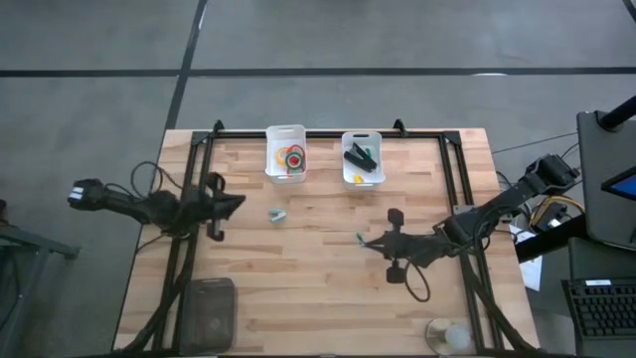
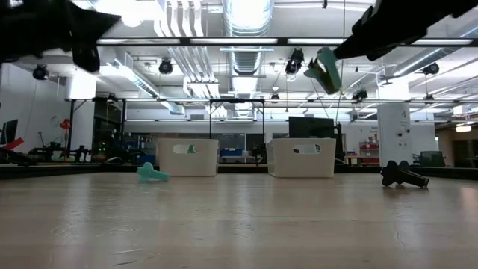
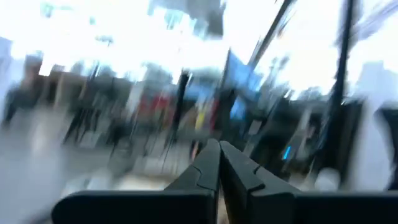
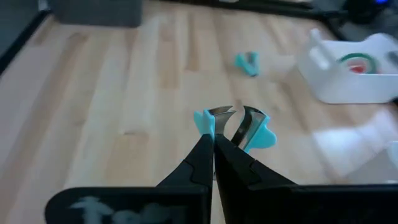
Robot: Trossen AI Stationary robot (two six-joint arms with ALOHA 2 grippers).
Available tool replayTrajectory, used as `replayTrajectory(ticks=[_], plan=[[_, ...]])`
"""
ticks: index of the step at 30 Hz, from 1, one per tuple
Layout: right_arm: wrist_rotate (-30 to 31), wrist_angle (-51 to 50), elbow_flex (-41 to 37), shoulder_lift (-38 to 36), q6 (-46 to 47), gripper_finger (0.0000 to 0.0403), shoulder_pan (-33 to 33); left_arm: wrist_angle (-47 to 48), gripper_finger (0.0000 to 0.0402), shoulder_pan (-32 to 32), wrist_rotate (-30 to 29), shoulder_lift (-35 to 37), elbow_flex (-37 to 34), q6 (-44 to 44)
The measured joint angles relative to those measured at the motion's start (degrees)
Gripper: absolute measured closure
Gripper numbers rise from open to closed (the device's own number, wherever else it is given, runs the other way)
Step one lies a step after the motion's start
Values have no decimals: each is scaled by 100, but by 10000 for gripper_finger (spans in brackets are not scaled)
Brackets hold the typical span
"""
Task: Pick and place Stapler, Stapler remover, tape
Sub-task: Put the right blue staple remover into the black bin
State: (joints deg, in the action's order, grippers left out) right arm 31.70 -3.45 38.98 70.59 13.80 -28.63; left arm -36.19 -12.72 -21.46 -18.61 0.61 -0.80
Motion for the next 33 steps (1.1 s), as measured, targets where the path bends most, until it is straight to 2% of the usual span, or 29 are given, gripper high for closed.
replayTrajectory(ticks=[3,7,9,14,17,24,27,30,33], plan=[[253,287,0,0,-111,395,124,-951,390,1,806,-358,-1,608],[319,806,0,0,-296,395,274,-2008,390,-9,2267,-1112,5,1330],[318,1041,0,0,-438,395,335,-2340,390,-13,2631,-1620,66,1584],[320,1529,23,0,-792,394,381,-2637,390,-10,1916,-2850,654,1555],[328,1568,163,0,-963,394,379,-2385,390,-10,1890,-3628,1124,1375],[899,1559,305,2,-1239,394,383,-2397,390,-9,1857,-5067,2251,687],[1075,1388,295,2,-1230,394,383,-2163,387,3,1435,-5427,2719,648],[1078,1323,291,4,-1204,394,379,-1480,369,15,825,-5691,3093,724],[1081,1319,291,4,-1203,394,377,-1244,331,12,745,-6029,3435,886]])
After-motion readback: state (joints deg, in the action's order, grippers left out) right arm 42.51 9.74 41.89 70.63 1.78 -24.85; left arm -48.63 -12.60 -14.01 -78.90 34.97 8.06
